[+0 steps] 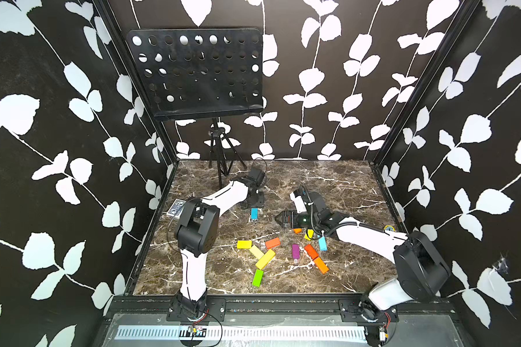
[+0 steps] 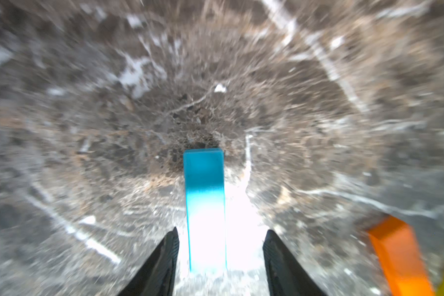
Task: Assemble the letter t with building blocks
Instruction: Place the building block at the center of the board.
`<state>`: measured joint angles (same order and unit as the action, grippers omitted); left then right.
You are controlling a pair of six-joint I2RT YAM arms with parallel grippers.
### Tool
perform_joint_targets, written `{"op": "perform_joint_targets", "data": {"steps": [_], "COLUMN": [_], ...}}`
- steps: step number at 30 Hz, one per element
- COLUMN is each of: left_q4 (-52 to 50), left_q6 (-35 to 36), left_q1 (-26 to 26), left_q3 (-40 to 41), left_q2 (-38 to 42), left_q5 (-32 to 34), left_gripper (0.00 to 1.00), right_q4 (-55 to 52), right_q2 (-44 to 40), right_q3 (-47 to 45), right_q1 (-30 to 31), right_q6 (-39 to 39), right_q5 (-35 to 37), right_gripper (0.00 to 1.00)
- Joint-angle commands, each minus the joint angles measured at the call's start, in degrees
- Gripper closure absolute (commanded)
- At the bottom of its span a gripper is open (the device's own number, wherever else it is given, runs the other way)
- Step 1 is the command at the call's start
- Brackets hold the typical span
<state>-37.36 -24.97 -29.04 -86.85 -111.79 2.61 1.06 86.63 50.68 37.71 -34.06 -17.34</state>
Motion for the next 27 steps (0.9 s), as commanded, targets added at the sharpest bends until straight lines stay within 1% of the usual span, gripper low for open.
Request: {"op": "perform_joint_targets", "data": {"steps": [1, 3, 5, 10, 12, 15, 18, 21, 22, 24, 27], "left_q4": [-1.86, -1.61, -1.67, -6.31, -7.81, -5.59, -2.23, 1.04, 1.08, -0.15, -3.83], "left_q6": [2.11, 3.92, 7.36, 21.42, 25.35, 32.57, 39.75, 48.3, 51.83, 61.9, 71.79], "left_q1": [0.32, 0.08, -0.14, -0.93, -1.08, -1.05, -1.09, -1.1, -1.13, -1.23, -1.72], "left_q3": [2.73, 4.77, 6.67, 8.36, 8.96, 12.54, 16.63, 20.83, 21.89, 24.59, 26.39], "left_q2": [5.86, 8.59, 11.48, 18.52, 21.24, 26.33, 31.04, 35.03, 35.88, 37.29, 38.47], "left_q5": [0.9, 1.46, 1.57, 2.73, 3.17, 1.87, -1.01, -8.02, -10.67, -14.34, -15.57], "left_gripper": [0.44, 0.44, 0.44, 0.43, 0.43, 0.43, 0.43, 0.42, 0.41, 0.41, 0.41], "right_q4": [1.58, 1.04, -0.57, -4.93, -5.23, -5.28, -4.76, -2.8, -2.52, -2.75, -4.7], "right_q2": [-3.41, -5.17, -7.14, -11.96, -14.41, -18.46, -22.11, -25.9, -26.83, -28.78, -30.69], "right_q3": [-1.37, -2.21, -2.82, -3.96, -5.4, -8.38, -11.92, -16.19, -17.15, -18.67, -19.94], "right_q1": [-0.05, 0.53, 1.71, 5.75, 7.81, 10.51, 12.87, 15.84, 16.68, 19.21, 22.03], "right_q6": [0.36, 1.08, 1.94, 1.49, 0.44, -1.91, -3.93, -5.92, -6.42, -6.78, -7.31], "right_q5": [-0.59, -0.61, 0.81, 4.27, 6.17, 9.54, 11.54, 14.5, 15.07, 17.09, 20.06], "right_gripper": [0.01, 0.01, 0.01, 0.01, 0.01, 0.01, 0.01, 0.01, 0.01, 0.01, 0.01]}}
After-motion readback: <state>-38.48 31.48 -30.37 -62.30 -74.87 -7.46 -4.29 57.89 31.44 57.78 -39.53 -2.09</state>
